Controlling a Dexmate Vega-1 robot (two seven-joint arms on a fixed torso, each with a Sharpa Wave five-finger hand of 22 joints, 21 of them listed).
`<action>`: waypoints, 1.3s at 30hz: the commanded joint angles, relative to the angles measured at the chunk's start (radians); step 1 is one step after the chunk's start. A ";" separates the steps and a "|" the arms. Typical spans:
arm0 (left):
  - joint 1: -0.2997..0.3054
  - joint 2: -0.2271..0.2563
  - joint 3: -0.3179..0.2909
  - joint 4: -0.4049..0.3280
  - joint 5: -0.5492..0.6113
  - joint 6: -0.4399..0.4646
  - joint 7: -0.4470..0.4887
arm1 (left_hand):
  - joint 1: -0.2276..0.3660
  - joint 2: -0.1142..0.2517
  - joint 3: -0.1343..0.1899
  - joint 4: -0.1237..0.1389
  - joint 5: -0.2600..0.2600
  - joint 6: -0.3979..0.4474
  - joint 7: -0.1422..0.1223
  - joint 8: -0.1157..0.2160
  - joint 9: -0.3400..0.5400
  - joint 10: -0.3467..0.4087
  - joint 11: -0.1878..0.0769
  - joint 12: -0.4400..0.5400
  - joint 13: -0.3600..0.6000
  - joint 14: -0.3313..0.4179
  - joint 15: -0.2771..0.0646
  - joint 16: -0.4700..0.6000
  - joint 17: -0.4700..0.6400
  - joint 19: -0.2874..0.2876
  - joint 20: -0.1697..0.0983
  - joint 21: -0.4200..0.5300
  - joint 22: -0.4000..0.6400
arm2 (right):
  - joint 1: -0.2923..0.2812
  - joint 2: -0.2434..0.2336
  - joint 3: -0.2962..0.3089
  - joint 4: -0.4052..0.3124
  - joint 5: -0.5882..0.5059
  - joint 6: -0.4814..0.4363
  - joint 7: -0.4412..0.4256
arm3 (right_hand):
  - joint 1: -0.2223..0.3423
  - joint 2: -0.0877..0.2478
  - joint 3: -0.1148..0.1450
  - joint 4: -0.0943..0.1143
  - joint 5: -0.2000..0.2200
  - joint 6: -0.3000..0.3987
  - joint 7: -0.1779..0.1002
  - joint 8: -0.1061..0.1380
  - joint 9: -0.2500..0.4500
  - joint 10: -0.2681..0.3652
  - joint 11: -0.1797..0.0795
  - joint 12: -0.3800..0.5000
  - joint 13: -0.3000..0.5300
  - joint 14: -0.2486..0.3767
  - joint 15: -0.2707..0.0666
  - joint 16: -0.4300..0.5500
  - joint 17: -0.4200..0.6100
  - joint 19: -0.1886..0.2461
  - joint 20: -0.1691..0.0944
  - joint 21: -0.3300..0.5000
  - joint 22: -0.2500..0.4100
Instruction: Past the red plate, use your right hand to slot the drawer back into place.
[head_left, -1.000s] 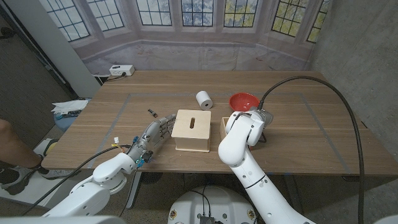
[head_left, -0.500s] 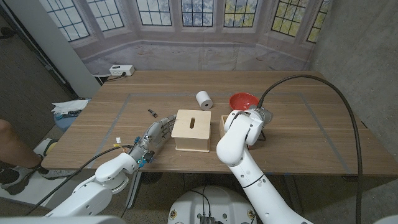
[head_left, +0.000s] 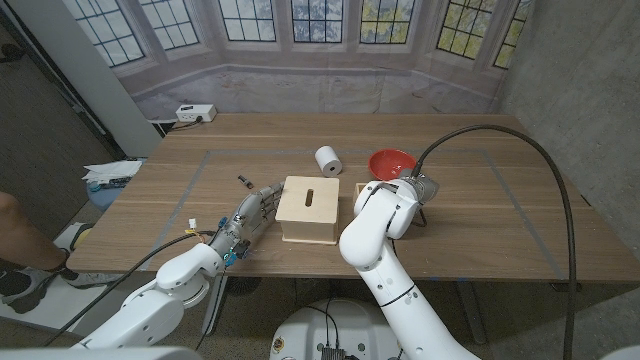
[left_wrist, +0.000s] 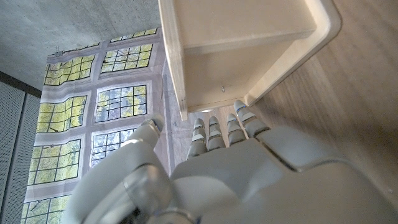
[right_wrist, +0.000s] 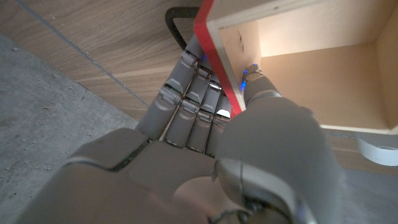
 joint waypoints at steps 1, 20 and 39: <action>-0.012 -0.011 0.004 0.016 0.003 -0.020 -0.011 | -0.003 -0.004 0.005 0.002 0.004 0.008 0.003 -0.002 0.003 0.007 0.002 -0.001 0.002 0.006 0.001 -0.002 0.000 0.008 -0.002 -0.001 0.005 | -0.021 0.045 -0.007 0.030 0.007 -0.032 -0.091 | 0.044 0.032 0.006 0.001 0.003 0.006 -0.003 -0.001 0.002 0.036 -0.024 0.005 0.013 0.011 -0.045 -0.001 0.003 0.006 -0.003 0.005 0.001; -0.011 -0.030 0.017 0.020 0.013 -0.036 0.004 | 0.000 -0.003 0.009 -0.001 0.004 0.014 0.004 -0.002 0.003 0.012 0.006 -0.003 0.002 0.010 0.000 -0.002 -0.001 0.013 -0.002 0.000 0.005 | -0.016 0.074 -0.033 0.054 0.033 -0.036 -0.126 | 0.047 0.033 0.003 0.006 0.003 0.006 0.004 -0.007 0.003 0.036 -0.024 0.004 0.019 0.022 -0.044 -0.002 0.008 0.013 -0.003 0.010 0.000; -0.014 -0.043 0.029 0.028 0.029 -0.059 0.006 | 0.003 -0.003 0.008 -0.006 0.003 0.027 0.001 0.000 0.004 0.021 0.004 -0.002 0.003 0.016 -0.001 -0.002 -0.002 0.016 -0.003 -0.001 0.005 | 0.000 0.066 -0.072 0.064 0.080 -0.059 -0.146 | 0.058 0.034 0.002 0.005 0.004 0.006 0.012 -0.014 0.004 0.032 -0.021 0.002 0.028 0.025 -0.044 -0.006 0.015 0.016 -0.001 0.012 -0.002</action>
